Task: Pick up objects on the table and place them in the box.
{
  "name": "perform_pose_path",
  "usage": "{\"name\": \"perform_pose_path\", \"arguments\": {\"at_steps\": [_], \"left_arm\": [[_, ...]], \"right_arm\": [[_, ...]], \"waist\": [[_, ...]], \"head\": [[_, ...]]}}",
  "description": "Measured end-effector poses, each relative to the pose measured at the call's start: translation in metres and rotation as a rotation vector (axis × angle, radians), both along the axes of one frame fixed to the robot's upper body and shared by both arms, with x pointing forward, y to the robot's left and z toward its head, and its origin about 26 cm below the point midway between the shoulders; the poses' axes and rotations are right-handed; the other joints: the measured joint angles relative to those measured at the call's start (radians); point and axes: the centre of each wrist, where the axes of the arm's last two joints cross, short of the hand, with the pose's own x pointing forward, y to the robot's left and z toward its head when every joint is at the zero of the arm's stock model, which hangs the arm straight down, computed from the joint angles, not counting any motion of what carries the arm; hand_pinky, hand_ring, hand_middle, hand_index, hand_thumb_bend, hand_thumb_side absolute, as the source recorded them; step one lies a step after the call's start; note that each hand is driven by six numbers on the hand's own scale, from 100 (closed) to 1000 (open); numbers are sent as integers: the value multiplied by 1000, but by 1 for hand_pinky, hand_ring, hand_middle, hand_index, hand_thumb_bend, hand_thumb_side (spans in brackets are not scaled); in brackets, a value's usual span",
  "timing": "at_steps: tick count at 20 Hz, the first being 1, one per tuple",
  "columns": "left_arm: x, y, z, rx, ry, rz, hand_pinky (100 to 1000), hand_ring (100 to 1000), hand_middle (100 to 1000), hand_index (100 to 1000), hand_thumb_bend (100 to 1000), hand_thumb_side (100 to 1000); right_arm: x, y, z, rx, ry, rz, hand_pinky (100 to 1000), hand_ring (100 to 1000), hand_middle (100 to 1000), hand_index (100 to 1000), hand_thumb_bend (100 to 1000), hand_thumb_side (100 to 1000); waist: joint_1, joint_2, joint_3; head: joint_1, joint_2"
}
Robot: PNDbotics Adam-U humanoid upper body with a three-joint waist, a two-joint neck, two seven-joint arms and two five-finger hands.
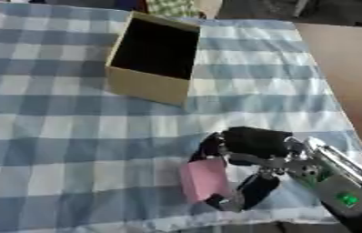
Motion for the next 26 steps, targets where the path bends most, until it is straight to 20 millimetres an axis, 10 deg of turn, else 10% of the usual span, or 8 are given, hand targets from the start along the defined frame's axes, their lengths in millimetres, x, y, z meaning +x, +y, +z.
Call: {"name": "perform_pose_path", "arguments": {"at_steps": [11,26], "left_arm": [[0,2,0,4,11,7,494,585,621,778,316,945],[0,2,-1,8,21,8,494,585,622,778,303,941]], "right_arm": [[9,-3,19,29,-15,20,507,413,479,676,100,100],[35,-18,114,93,-170,56,508,411,453,643,100,120]], "waist": [[-1,-6,-9],[0,14,-6]], "head": [[-4,0],[0,-1]]}}
